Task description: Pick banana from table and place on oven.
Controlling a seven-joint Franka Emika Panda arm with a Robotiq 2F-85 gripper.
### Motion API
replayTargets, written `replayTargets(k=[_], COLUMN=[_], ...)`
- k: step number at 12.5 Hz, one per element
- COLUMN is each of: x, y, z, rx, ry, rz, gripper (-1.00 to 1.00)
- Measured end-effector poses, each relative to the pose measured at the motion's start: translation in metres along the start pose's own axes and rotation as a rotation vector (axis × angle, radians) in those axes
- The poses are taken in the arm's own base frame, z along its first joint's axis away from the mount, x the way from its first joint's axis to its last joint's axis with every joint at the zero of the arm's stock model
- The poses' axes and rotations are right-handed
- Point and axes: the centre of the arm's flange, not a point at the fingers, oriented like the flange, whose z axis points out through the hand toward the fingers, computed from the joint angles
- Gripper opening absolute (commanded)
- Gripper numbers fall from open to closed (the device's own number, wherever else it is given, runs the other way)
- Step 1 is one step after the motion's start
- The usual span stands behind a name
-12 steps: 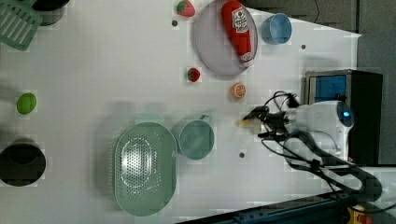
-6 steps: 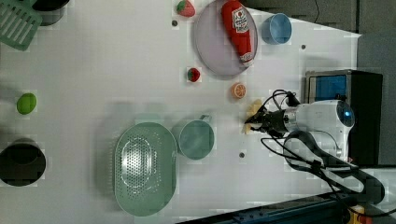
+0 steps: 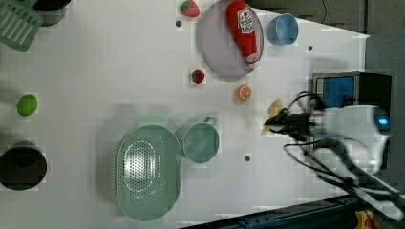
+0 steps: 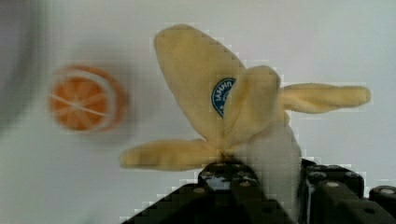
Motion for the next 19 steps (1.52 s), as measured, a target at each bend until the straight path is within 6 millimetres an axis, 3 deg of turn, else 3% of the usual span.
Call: replayTargets(k=[3,6,9,10,11,13,17,19], x=[0.017,0.032,0.055,0.066,0.079,0.113,0.196,0.225], y=[-0.011,-0.003,0.018,0.027,0.041,0.076,0.172,0.208], z=[-0.123,-0.231,-0.305,-0.321,-0.328,-0.316,-0.224,-0.187], rx=[0.038,0.103,0.167,0.188,0.181,0.161,0.048,0.006], ry=[0.043,0.092,0.126,0.149,0.164,0.145,0.062,0.1], rz=[0.008,0.045,0.102,0.099,0.083,0.098,0.164,0.184], gripper=[-0.5,-0.5,-0.5,-0.5,-0.5,-0.5,-0.5,-0.5])
